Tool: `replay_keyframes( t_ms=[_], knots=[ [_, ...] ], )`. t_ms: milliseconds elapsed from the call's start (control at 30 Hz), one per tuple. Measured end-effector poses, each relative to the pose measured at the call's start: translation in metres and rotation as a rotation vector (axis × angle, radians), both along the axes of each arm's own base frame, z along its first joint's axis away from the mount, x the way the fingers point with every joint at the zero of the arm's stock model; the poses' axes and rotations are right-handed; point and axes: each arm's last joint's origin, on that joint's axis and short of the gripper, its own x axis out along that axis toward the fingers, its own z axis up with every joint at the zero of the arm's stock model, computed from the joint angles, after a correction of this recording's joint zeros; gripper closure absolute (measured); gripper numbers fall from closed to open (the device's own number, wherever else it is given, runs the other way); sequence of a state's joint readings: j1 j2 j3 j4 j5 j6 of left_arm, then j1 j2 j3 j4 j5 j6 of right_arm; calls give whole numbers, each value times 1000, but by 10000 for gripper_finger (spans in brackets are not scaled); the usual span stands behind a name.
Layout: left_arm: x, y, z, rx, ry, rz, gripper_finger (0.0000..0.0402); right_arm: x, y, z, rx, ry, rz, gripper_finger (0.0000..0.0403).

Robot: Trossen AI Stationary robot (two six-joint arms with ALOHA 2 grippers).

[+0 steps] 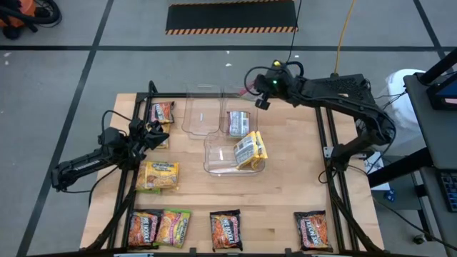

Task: Sort Maruchan noodles
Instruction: Put the green noodle pack into the top right transparent bin

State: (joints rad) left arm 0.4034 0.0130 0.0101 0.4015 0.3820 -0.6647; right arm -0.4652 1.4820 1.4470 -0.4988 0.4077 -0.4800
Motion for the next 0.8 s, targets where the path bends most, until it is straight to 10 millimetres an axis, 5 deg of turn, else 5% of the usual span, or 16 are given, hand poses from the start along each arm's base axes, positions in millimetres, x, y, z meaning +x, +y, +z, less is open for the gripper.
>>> replay_keyframes(
  t_ms=[800],
  knots=[
    [0, 0, 0, 7, 0, 3, 376, 44, -16, -64, 177, 88, 102, 403]
  ],
)
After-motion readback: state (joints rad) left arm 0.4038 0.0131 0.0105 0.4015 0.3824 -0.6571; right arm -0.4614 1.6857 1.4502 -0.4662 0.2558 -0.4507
